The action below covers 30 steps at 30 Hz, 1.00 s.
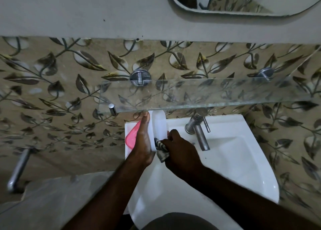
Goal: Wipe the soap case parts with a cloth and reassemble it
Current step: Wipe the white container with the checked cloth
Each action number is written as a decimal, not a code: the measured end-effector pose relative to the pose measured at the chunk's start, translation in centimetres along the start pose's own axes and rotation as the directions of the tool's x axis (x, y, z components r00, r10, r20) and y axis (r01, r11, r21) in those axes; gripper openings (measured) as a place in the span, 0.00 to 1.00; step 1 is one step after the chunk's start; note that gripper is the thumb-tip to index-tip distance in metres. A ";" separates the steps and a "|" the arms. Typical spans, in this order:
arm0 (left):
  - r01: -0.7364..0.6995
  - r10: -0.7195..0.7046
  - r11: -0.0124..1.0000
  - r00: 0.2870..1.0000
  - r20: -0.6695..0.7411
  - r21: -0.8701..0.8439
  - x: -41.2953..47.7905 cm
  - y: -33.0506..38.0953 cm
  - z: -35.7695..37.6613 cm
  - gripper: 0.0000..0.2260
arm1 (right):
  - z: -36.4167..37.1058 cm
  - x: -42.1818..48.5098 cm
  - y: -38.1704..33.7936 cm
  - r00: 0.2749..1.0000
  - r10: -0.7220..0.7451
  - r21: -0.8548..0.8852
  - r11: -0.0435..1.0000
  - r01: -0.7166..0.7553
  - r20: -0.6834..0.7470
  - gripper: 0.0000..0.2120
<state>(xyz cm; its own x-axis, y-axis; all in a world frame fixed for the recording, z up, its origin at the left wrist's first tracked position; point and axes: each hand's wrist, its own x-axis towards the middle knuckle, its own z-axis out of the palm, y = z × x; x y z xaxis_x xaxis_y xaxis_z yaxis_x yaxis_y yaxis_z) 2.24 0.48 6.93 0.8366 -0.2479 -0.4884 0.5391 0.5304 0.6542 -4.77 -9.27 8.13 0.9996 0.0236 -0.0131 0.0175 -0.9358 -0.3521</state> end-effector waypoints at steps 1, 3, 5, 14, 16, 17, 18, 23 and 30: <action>-0.029 0.030 0.999 0.999 -0.015 0.025 0.0 -0.2 0.1 0.19 | -0.4 0.1 -0.7 0.999 0.045 0.123 0.991 -0.045 -0.003 0.03; -0.063 0.063 0.998 0.997 -0.035 0.027 0.0 -0.4 0.2 0.19 | -0.7 0.0 -1.7 0.990 0.138 0.392 0.911 -0.127 0.001 0.08; -0.045 0.045 0.999 0.999 -0.022 -0.018 0.1 -0.2 0.1 0.18 | -0.4 -0.4 -2.0 0.998 0.055 0.333 0.942 -0.039 -0.039 0.03; 0.046 -0.049 0.998 0.996 0.071 0.043 1.3 0.7 -0.9 0.28 | -0.1 1.2 2.4 0.968 -0.247 -0.215 0.949 0.231 -0.051 0.11; 0.044 -0.046 0.999 0.997 0.069 0.030 1.3 0.8 -0.7 0.27 | -1.0 1.3 2.2 0.990 -0.098 -0.019 0.995 0.096 -0.104 0.10; 0.055 -0.055 0.998 0.996 0.068 0.009 1.2 0.8 -0.9 0.27 | -1.1 1.5 2.5 0.990 0.002 0.139 0.990 0.018 -0.143 0.09; 0.058 -0.056 0.998 0.995 0.078 -0.025 1.3 0.7 -1.2 0.28 | -1.6 1.5 2.5 0.981 0.119 0.325 0.943 -0.064 -0.152 0.08; 0.070 -0.054 0.993 0.983 0.175 -0.090 1.1 0.1 -2.7 0.34 | -2.7 0.9 3.8 0.922 0.382 0.879 0.420 -0.228 0.056 0.12; 0.034 -0.032 0.999 0.989 0.145 -0.013 1.4 -0.2 -2.5 0.30 | -3.0 0.3 3.1 0.929 0.368 0.834 0.501 -0.231 0.036 0.15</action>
<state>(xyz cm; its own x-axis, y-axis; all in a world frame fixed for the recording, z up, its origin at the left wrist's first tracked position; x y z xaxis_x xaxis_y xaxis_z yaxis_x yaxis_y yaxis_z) 3.01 2.08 4.65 0.8243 -0.3793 -0.4203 0.5660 0.5320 0.6298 -4.36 -13.25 9.83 0.9345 -0.3097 -0.1755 -0.2390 -0.1805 -0.9541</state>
